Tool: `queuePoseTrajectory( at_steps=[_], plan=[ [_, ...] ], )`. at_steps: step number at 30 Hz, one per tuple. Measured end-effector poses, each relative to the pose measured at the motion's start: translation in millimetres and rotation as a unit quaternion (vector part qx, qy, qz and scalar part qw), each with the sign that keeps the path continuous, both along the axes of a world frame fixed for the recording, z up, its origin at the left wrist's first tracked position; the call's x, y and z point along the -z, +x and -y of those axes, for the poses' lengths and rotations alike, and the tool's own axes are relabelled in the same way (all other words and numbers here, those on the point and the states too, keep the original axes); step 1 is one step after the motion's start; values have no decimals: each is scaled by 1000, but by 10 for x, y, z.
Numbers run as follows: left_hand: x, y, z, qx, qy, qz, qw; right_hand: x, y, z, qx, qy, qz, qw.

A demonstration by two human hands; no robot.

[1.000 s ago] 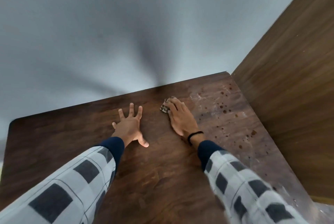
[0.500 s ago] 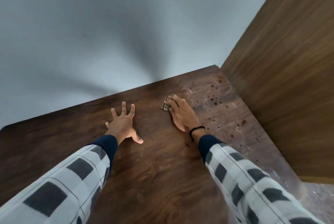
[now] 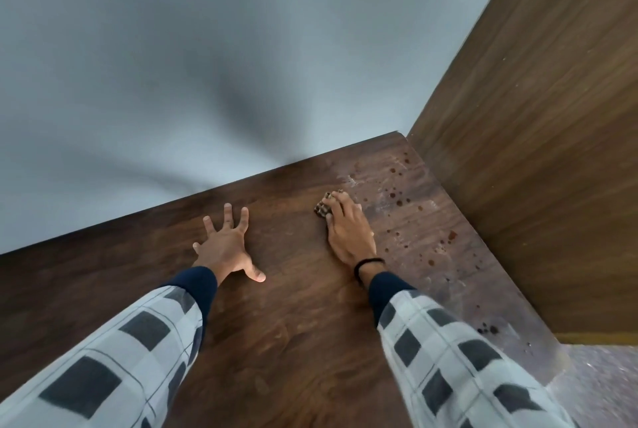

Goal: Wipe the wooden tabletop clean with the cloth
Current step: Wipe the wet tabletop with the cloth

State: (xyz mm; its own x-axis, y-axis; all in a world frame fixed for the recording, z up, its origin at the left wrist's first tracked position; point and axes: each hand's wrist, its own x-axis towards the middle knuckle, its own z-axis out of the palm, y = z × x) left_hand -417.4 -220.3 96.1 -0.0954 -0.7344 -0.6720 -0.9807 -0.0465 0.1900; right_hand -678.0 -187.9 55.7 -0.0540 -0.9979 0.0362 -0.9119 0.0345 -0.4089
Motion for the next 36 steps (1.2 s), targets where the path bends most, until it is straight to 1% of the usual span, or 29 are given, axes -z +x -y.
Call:
queuePoseTrajectory(
  at_steps=[1, 2, 4, 5, 6, 7, 10, 11, 12, 13, 15, 16, 17, 18, 19, 21, 23, 24, 25, 27, 28, 29, 30, 31, 34, 35, 36],
  plan=[
    [12, 2, 5, 1, -1, 2, 1000, 49, 124, -121, -3, -2, 0, 1000],
    [22, 2, 15, 1, 0, 4, 1000, 98, 209, -272, -38, -8, -1, 999],
    [27, -3, 22, 1, 2, 1, 1000, 136, 162, -489, -142, -18, -10, 990],
    [26, 2, 16, -2, 0, 0, 1000, 122, 63, -460, -183, -19, -21, 983],
    [23, 6, 14, -4, -1, 1, 1000, 106, -30, -368, -203, -20, -36, 978],
    [19, 10, 22, -2, 0, 3, 1000, 74, -94, -259, -194, -13, -48, 980],
    [31, 11, 20, -1, 0, 3, 1000, 19, -65, -92, -59, 10, -23, 998],
    [36, 9, 21, 0, 2, 5, 1000, 30, 31, -144, -33, 13, -13, 999],
    [46, 12, 27, 1, 3, 7, 1000, 65, 131, -246, -34, 13, -5, 999],
    [56, 11, 38, 1, 3, 9, 1000, 100, 198, -392, -64, 14, -4, 998],
    [55, 4, 47, 3, 5, 12, 1000, 148, 142, -660, -163, 4, -14, 987],
    [53, 7, 38, 0, 4, 11, 1000, 141, 23, -670, -206, 1, -22, 978],
    [50, 7, 36, -3, 2, 10, 1000, 132, -102, -599, -226, -2, -34, 973],
    [47, 13, 35, -3, 2, 10, 1000, 111, -195, -495, -219, 6, -44, 975],
    [47, 17, 37, -2, 3, 8, 1000, 70, -260, -373, -179, 20, -44, 983],
    [61, 16, 21, 0, -2, 4, 1000, 18, -294, -194, -58, 34, -19, 998],
    [65, 14, 23, 2, 0, 7, 1000, 28, -137, -246, 12, 31, -4, 999],
    [67, 13, 26, 4, -1, 8, 1000, 69, -47, -374, 11, 30, 1, 999],
    [66, 10, 29, 4, -1, 9, 1000, 115, 20, -553, -21, 26, 3, 999],
    [43, 3, 38, 6, -1, 8, 1000, 176, -29, -890, -128, 10, -19, 992],
    [34, 12, 34, 5, -3, 8, 1000, 171, -132, -921, -177, 7, -31, 984],
    [25, 12, 40, 5, -6, 7, 1000, 163, -250, -858, -203, 1, -45, 978],
    [22, 20, 42, 6, -5, 9, 1000, 141, -322, -767, -200, 7, -54, 978],
    [20, 20, 43, 7, -2, 11, 1000, 108, -365, -655, -167, 17, -54, 984],
    [37, 12, 31, 6, 0, 13, 1000, 58, -255, -507, -5, 27, -15, 999],
    [45, 11, 32, 7, 1, 13, 1000, 78, -125, -573, 27, 20, -10, 999],
    [50, 10, 34, 7, 0, 14, 1000, 113, 17, -690, 28, 13, -7, 999]
  ],
)
